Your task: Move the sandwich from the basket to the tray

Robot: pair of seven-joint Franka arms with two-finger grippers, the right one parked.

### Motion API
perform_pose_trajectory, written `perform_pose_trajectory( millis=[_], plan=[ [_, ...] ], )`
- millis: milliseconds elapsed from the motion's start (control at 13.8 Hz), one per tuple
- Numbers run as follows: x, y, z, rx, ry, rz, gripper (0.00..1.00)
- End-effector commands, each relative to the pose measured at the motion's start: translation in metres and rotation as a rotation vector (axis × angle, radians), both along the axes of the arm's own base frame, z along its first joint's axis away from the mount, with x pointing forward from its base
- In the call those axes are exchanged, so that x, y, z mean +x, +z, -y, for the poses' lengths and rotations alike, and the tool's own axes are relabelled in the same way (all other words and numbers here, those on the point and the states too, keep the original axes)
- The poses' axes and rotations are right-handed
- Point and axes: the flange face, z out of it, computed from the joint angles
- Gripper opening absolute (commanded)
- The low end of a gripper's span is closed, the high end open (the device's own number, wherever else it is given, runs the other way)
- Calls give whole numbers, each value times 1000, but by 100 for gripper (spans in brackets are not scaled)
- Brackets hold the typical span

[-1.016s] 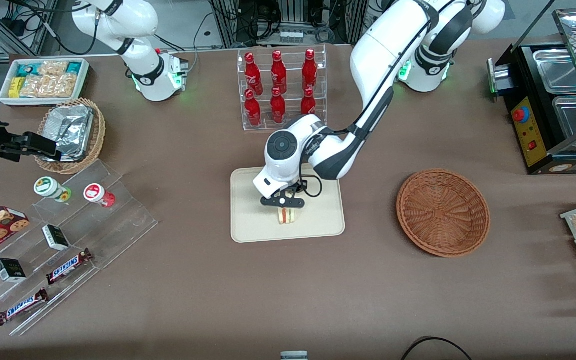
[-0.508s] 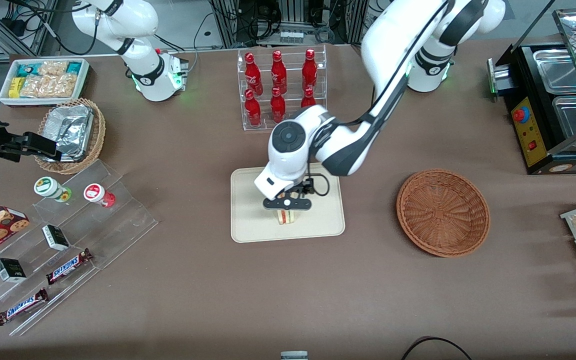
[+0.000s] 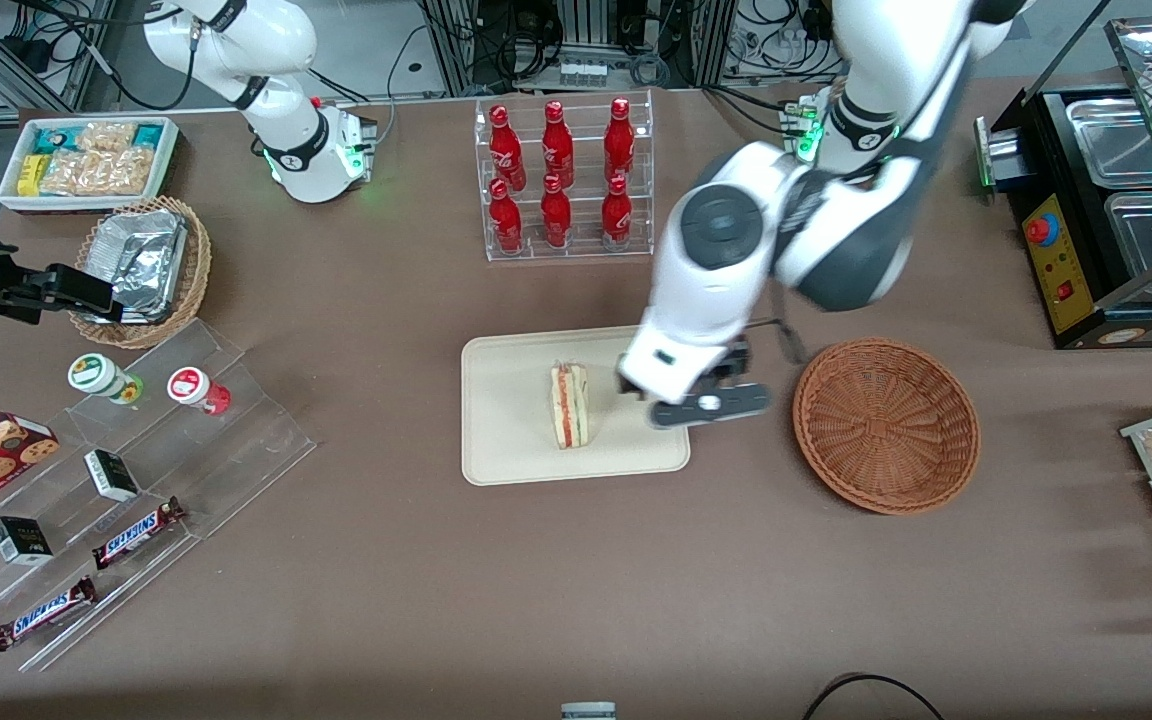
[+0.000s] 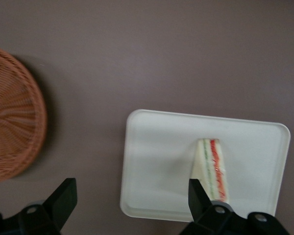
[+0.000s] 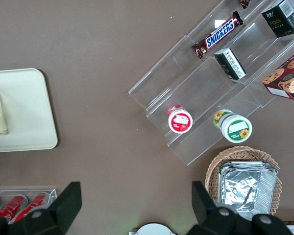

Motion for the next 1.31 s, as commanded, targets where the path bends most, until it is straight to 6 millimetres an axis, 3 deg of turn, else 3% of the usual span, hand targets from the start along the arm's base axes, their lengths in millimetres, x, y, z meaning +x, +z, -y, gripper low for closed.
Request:
perform_pose_trajectory(
  millis=[0, 218, 363, 653, 944, 1234],
  plan=[
    [-17, 36, -81, 20, -55, -20, 100],
    [-24, 71, -159, 36, -112, -52, 100],
    [-32, 90, -200, 50, -160, -74, 100],
    [-57, 106, -261, 48, -182, -72, 100],
    [-63, 116, -302, 26, -183, -67, 100],
    [-48, 128, -311, -6, -166, -44, 100]
  ],
)
